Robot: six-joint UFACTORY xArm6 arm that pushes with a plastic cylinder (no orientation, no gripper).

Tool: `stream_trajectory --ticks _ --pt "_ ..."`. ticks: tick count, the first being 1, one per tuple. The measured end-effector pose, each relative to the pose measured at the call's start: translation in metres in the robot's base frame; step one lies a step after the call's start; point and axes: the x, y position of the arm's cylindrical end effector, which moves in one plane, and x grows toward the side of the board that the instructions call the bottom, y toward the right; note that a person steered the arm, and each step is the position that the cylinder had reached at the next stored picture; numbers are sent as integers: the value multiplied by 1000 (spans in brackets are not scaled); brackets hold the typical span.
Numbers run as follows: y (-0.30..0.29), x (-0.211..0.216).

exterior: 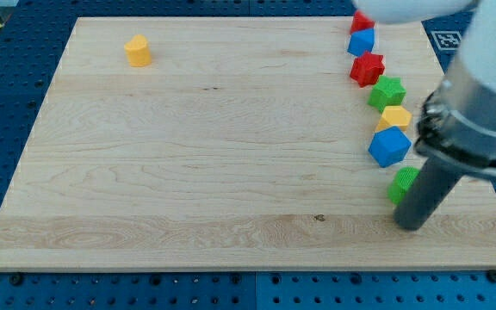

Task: Separate the yellow hexagon from the green star

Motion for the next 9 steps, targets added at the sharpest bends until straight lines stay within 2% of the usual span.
stream_trajectory --ticks 2,4,5,7,9 --pt "15 -70" --pt "43 -50" --pt "69 -68" --pt "45 -112" --pt "-25 -141"
